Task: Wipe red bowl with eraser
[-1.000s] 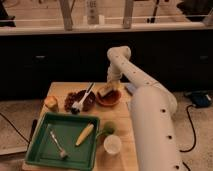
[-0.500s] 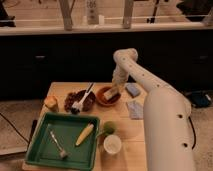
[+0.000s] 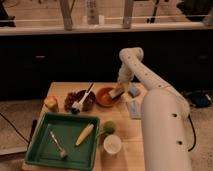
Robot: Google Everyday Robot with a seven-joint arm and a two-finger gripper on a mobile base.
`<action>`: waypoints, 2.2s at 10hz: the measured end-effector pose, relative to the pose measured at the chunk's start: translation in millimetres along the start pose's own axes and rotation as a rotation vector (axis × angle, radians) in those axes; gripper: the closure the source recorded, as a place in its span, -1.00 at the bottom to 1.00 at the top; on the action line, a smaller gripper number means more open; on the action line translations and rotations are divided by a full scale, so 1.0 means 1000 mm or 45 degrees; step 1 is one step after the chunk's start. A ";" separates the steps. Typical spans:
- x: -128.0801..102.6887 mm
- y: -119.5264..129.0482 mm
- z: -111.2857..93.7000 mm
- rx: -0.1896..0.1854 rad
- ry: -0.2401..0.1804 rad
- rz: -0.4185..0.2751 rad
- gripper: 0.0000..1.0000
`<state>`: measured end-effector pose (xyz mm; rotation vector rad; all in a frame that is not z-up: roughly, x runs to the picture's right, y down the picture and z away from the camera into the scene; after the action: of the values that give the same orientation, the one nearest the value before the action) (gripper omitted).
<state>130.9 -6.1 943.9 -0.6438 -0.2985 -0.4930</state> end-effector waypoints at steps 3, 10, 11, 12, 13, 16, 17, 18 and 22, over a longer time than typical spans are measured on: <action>0.002 -0.007 0.000 0.003 -0.001 0.007 0.94; 0.003 -0.006 0.001 0.000 0.000 0.008 0.94; 0.003 -0.006 0.001 0.000 0.000 0.008 0.94; 0.003 -0.006 0.001 0.000 0.000 0.008 0.94; 0.003 -0.006 0.001 0.000 0.000 0.008 0.94; 0.003 -0.006 0.001 0.000 0.000 0.009 0.94; 0.003 -0.006 0.001 0.000 0.000 0.009 0.94; 0.003 -0.006 0.001 0.000 0.000 0.009 0.94; 0.003 -0.005 0.001 0.000 0.000 0.010 0.94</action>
<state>130.8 -10.2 948.9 -0.6446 -0.2960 -0.4855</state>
